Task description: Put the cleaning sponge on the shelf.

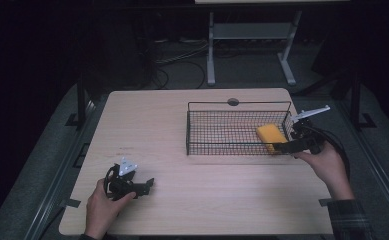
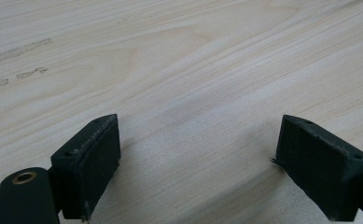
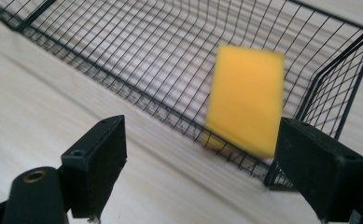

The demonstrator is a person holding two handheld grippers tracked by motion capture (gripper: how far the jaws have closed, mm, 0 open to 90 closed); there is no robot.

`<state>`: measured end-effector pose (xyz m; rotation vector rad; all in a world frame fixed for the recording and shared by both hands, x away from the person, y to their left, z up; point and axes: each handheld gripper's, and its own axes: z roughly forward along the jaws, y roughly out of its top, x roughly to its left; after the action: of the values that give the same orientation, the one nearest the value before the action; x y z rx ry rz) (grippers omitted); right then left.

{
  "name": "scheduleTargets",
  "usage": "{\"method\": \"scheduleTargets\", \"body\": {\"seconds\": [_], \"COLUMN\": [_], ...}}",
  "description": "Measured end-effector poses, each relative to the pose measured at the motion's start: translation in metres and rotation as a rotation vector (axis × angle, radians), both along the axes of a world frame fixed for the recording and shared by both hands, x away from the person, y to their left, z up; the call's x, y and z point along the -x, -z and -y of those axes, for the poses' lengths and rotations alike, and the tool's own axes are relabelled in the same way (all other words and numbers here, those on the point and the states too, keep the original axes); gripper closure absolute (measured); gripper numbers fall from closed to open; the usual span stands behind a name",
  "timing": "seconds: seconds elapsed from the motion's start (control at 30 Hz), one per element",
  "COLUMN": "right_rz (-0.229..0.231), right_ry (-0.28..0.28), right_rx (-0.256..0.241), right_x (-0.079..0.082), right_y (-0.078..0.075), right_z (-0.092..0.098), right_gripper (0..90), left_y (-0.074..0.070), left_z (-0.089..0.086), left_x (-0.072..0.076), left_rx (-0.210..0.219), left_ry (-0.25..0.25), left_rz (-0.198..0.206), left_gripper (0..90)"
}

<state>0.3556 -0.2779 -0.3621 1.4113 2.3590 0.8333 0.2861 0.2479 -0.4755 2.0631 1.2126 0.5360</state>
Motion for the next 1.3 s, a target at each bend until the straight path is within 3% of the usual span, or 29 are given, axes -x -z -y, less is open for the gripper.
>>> {"method": "scheduleTargets", "body": {"seconds": [0.17,0.47,0.63,1.1,1.3], "right_rz": [0.009,0.023,0.023,0.01,0.04], "right_ry": [-0.011,-0.015,-0.029,-0.021,-0.011], "right_rx": [-0.009,-0.021,0.003,-0.003,0.014], "right_x": [0.024,0.051,0.064,0.081,0.087], "right_y": [0.009,0.026,0.047,0.092,0.105], "right_z": [-0.001,0.0,-0.001,-0.002,-0.004], "right_gripper": [16.4,16.1,16.2,13.6,12.5], "left_y": [0.0,0.0,0.0,0.0,0.0], "left_z": [0.0,0.0,0.0,0.0,0.0], "left_x": [0.0,0.0,0.0,0.0,0.0], "left_rx": [0.003,0.002,0.001,-0.001,-0.002], "left_ry": [-0.003,0.0,0.0,0.001,0.001], "left_rz": [0.002,0.003,0.002,0.004,0.004], "left_gripper": [12.8,12.8,12.8,12.8,12.8]}}
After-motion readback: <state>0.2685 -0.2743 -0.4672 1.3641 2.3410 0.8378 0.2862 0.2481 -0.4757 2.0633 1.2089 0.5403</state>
